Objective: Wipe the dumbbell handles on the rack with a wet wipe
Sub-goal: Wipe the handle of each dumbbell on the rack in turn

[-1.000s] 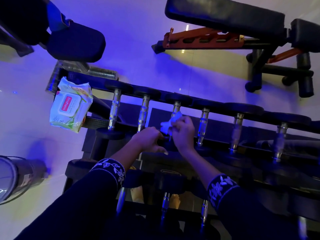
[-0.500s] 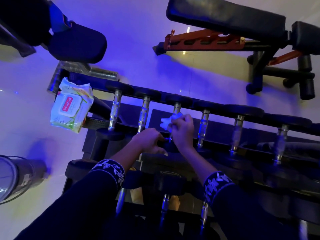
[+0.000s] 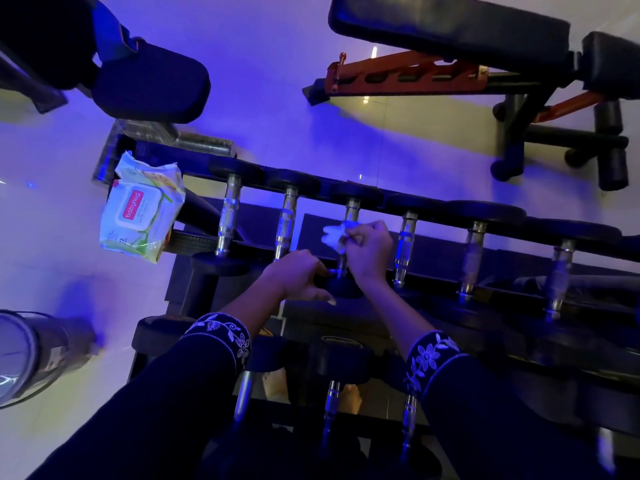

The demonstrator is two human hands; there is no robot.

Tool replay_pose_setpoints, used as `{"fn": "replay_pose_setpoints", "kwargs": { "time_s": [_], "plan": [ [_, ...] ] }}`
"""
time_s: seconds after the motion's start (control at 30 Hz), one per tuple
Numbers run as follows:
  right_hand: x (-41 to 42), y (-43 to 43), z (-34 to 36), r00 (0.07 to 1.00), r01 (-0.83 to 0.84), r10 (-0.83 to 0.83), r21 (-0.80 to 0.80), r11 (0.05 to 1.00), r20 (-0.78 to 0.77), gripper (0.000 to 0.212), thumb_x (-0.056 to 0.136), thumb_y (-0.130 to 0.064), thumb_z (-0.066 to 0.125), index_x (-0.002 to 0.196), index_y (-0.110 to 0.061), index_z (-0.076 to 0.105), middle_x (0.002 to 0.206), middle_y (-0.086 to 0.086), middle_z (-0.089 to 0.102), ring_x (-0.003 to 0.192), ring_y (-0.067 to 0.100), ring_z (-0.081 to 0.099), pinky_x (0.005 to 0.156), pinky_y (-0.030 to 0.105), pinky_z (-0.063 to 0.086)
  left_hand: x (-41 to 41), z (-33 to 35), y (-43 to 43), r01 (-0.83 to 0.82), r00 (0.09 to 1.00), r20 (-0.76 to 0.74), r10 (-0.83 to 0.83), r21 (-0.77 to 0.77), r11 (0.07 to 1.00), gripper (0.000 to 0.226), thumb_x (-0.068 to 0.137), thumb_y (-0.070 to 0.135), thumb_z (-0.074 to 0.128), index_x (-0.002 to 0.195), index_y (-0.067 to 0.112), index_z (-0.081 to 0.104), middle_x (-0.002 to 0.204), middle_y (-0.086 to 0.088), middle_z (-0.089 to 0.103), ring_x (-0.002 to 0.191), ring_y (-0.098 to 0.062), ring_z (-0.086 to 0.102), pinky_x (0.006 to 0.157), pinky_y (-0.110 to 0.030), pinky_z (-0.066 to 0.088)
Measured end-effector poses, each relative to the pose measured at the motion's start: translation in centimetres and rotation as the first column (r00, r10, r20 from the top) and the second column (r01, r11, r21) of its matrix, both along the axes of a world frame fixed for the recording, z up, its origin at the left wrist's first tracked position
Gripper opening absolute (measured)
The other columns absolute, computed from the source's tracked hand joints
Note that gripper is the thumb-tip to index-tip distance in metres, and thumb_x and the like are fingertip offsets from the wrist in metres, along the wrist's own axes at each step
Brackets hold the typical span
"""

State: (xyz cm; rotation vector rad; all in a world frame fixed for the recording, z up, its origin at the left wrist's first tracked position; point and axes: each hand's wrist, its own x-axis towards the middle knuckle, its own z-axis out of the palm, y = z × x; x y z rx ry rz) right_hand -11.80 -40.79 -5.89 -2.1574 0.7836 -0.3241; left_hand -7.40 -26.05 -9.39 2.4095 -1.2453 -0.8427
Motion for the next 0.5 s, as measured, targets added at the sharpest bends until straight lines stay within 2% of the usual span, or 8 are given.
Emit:
{"fn": "replay_pose_setpoints", "kwargs": {
  "time_s": [0.1,0.17,0.27,0.37,0.43,0.5],
  "plan": [
    [2.2,-1.1,0.4,0.992,0.129,-0.129,0.04,0.991,0.003,0.016,0.07,0.008,0.064,0.081,0.002,0.073,0.084,0.02,0.061,0.073,0.026,0.059,0.063,0.013,0.033,0.0,0.3,0.0,0.001,1.0,-0.014,-0.001,0.01,1.0,0.066,0.073,0.062,0.072,0.121,0.017,0.068,0.107,-0.007,0.073,0.101,-0.023,0.065,0.086,-0.037,0.052],
    [2.1,-0.9,0.4,0.985,0.172,-0.172,0.065,0.983,-0.004,0.015,0.071,0.008,0.063,0.082,0.003,0.072,0.086,0.021,0.062,0.076,0.025,0.057,0.067,0.018,0.037,0.0,0.4,-0.1,-0.001,1.0,-0.03,0.002,0.019,1.0,0.069,0.071,0.068,0.069,0.118,0.017,0.07,0.103,-0.007,0.074,0.096,-0.023,0.067,0.083,-0.038,0.053],
    [-0.7,0.5,-0.3,0.999,0.03,-0.03,-0.011,1.0,-0.032,0.014,0.072,0.007,0.063,0.082,0.001,0.072,0.085,0.014,0.056,0.075,0.018,0.051,0.069,0.013,0.032,0.1,0.3,-0.1,0.0,0.999,-0.041,0.001,0.013,1.0,0.077,0.064,0.077,0.059,0.113,0.019,0.072,0.092,-0.006,0.075,0.087,-0.024,0.069,0.076,-0.038,0.054],
    [-3.2,1.3,-1.6,0.987,-0.157,0.152,-0.119,0.98,-0.055,0.016,0.071,0.002,0.064,0.085,-0.003,0.071,0.085,0.01,0.053,0.078,0.018,0.051,0.072,0.017,0.036,0.2,0.5,-0.1,0.025,1.0,-0.008,-0.025,0.019,1.0,0.063,0.069,0.069,0.067,0.106,0.019,0.074,0.088,-0.005,0.074,0.084,-0.026,0.068,0.072,-0.036,0.053],
    [-2.4,1.0,-1.6,0.99,-0.137,0.133,-0.107,0.985,-0.044,0.016,0.072,0.0,0.063,0.086,-0.003,0.072,0.086,0.011,0.053,0.078,0.019,0.052,0.073,0.018,0.039,0.1,0.4,-0.1,0.01,1.0,-0.012,-0.01,0.031,0.999,0.062,0.07,0.067,0.07,0.109,0.019,0.073,0.091,-0.006,0.074,0.086,-0.025,0.068,0.074,-0.035,0.053],
    [-0.5,0.7,-0.8,0.999,-0.053,0.052,-0.08,0.995,-0.016,0.015,0.072,0.001,0.063,0.083,-0.001,0.073,0.085,0.013,0.055,0.074,0.019,0.052,0.07,0.014,0.034,0.1,0.5,-0.1,-0.012,0.999,-0.039,0.015,0.061,0.998,0.071,0.068,0.071,0.068,0.116,0.019,0.071,0.097,-0.006,0.074,0.091,-0.023,0.068,0.078,-0.035,0.054]
  ]
}}
